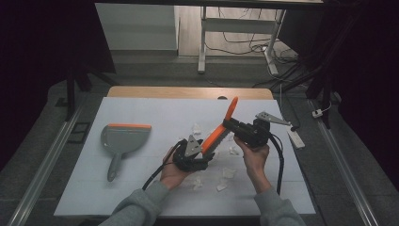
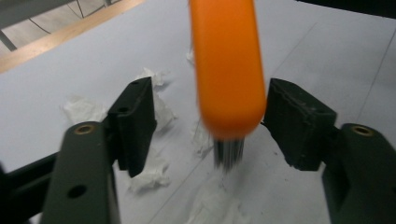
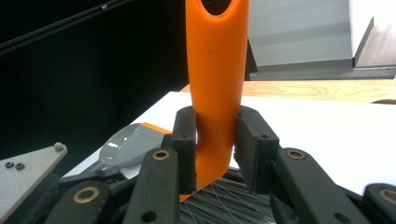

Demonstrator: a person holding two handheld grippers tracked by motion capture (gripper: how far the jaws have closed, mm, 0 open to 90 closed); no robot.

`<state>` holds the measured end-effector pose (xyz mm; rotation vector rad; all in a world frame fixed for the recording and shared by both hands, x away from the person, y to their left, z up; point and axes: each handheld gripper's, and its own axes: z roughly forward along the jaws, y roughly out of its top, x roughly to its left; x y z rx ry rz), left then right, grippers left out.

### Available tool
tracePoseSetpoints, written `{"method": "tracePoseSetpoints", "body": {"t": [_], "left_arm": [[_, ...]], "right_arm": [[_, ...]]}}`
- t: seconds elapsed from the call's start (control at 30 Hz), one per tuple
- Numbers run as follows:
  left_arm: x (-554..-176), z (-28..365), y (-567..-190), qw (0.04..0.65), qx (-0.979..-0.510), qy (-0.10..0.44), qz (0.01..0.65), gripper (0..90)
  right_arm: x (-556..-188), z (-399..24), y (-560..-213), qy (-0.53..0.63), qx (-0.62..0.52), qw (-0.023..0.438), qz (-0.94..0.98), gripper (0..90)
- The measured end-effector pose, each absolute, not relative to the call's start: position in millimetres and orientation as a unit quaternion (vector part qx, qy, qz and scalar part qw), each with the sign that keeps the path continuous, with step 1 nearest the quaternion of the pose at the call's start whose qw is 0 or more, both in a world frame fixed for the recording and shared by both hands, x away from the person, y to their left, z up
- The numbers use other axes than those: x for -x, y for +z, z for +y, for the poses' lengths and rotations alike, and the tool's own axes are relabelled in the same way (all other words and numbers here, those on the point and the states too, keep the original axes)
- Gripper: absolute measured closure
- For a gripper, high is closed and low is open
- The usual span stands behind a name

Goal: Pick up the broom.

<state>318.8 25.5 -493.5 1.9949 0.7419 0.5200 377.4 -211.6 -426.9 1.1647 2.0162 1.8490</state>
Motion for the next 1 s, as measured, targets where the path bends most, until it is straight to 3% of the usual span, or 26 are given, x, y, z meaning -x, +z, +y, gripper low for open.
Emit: {"method": "tracePoseSetpoints", "body": {"t": [0.27,0.43,0.83,1.0], "left_arm": [[-320.8,29.1,-492.9,0.471,-0.798,0.221,0.305,54.0],[-323.3,32.3,-493.2,0.471,-0.796,0.215,0.314,74.5],[-328.8,50.8,-485.5,0.459,-0.813,0.180,0.310,79.8],[-329.5,71.1,-474.3,0.444,-0.824,0.167,0.310,80.0]], "right_arm": [[-375.4,-202.4,-431.8,0.631,-0.394,0.059,0.665,69.7],[-374.1,-199.7,-432.4,0.635,-0.394,0.056,0.662,69.7],[-372.2,-193.3,-429.7,0.615,-0.374,0.079,0.689,67.3],[-369.3,-194.8,-420.5,0.604,-0.351,0.099,0.708,50.2]]}}
